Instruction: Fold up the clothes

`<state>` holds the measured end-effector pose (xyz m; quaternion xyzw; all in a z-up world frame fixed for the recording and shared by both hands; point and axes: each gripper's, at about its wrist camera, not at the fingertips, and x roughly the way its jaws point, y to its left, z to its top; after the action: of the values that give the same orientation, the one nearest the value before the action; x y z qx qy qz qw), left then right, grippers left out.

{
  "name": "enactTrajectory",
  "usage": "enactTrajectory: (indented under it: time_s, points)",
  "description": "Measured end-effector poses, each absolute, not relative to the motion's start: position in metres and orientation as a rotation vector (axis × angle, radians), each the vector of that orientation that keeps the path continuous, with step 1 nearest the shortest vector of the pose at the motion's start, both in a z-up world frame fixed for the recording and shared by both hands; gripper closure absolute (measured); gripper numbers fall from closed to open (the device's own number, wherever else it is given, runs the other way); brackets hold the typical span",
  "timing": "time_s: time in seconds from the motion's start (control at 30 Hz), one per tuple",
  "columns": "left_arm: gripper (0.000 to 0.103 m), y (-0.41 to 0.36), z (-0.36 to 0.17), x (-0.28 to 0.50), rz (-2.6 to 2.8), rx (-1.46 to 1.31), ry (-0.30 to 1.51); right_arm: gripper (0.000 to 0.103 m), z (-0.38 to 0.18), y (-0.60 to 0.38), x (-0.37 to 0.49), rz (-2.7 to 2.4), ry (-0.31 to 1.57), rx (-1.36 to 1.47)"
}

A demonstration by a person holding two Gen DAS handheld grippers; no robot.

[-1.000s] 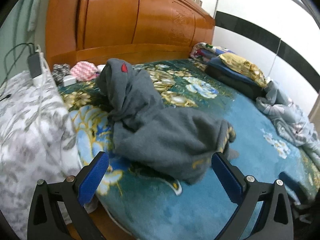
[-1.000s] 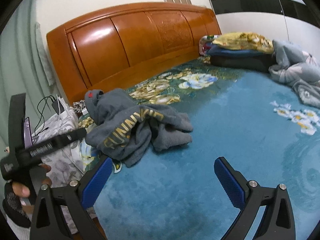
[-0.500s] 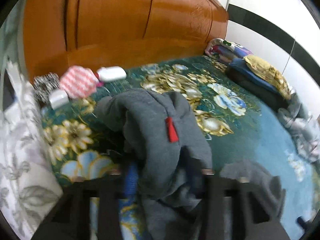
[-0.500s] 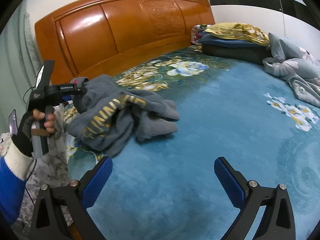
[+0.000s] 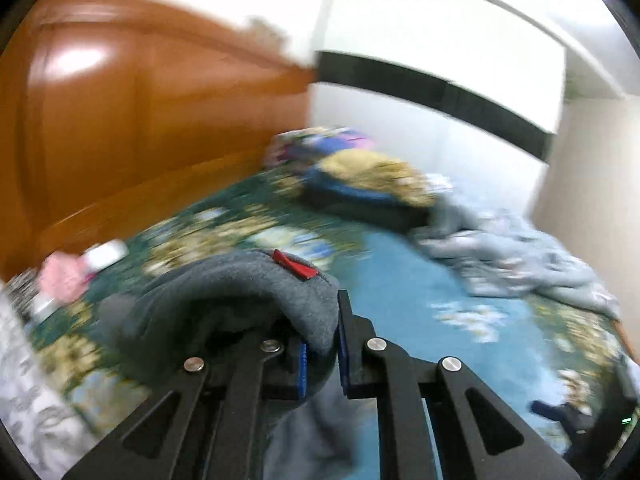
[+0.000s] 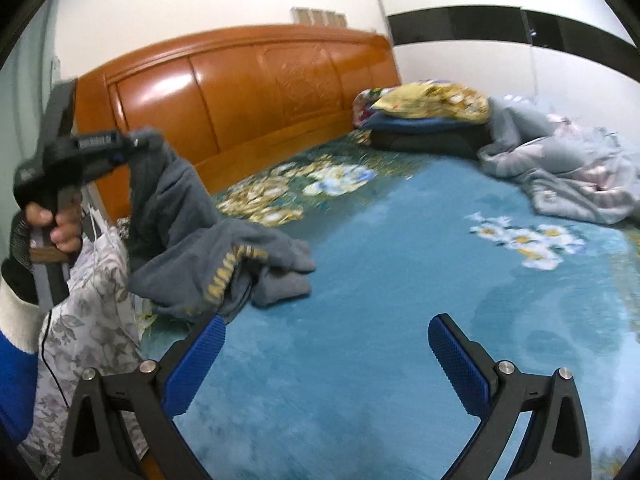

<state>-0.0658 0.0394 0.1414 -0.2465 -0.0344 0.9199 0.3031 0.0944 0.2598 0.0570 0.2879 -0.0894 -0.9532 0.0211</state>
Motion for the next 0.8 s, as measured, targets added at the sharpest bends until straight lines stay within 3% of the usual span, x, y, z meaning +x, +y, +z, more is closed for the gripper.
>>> enactTrajectory:
  time_s: [0.17, 0.33, 0.57, 0.8]
  points:
    - [0.091, 0.15, 0.184, -0.004, 2.182, -0.527, -0.041, 0.0, 0.078, 0.308, 0.152, -3.087, -0.287, 0.819]
    - [0.091, 0.278, 0.192, 0.076, 1.916, -0.496, 0.031, 0.0, 0.095, 0.373, 0.226, -3.276, -0.381, 0.763]
    - [0.091, 0.429, 0.134, 0.193, 1.57, -0.654, 0.151, 0.0, 0.092, 0.452, 0.335, -3.508, -0.585, 0.787]
    - [0.09, 0.492, 0.062, 0.243, 1.478, -0.738, 0.412, 0.0, 0.067, 0.485, 0.407, -3.608, -0.736, 0.964]
